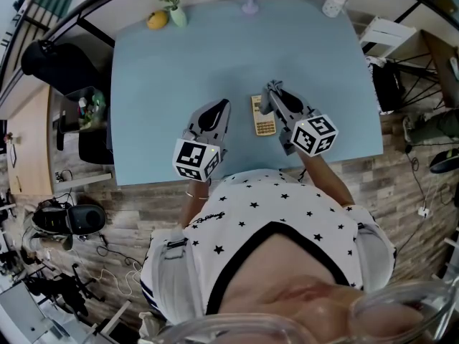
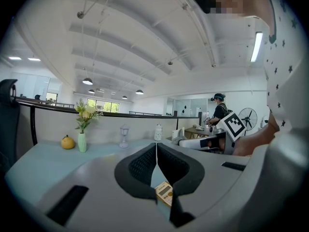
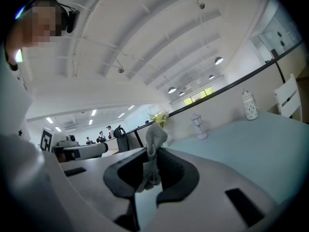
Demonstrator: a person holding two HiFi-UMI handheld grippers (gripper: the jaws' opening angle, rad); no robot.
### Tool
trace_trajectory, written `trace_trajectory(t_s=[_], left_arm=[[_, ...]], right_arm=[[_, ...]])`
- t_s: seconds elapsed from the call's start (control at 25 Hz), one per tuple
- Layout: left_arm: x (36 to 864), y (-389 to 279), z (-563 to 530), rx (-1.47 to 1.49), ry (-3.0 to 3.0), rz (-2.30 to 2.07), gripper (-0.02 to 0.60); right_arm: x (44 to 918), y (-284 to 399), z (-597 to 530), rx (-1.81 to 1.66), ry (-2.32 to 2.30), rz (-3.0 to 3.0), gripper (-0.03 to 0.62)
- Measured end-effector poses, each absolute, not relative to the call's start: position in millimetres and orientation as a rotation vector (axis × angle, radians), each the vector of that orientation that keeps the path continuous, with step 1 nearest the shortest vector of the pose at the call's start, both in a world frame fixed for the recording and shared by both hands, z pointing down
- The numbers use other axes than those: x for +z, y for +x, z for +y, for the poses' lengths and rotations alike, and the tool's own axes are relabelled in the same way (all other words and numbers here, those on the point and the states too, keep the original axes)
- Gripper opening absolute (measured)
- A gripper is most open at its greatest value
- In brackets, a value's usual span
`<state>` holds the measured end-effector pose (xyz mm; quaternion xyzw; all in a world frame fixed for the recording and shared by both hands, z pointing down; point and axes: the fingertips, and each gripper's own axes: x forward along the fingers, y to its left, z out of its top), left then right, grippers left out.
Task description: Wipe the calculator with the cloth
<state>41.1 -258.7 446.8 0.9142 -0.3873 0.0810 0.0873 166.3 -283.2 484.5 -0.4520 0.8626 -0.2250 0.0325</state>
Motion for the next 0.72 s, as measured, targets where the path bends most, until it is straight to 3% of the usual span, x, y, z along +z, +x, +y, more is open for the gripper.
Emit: trace_trajectory(t_s=[0.72], left_arm=[[446.8, 39.5, -258.6, 0.254, 2.715, -1.161, 0.031]], right_arm=[[483.6, 163.7, -280.8, -0.699, -1.38, 2.665, 0.046]])
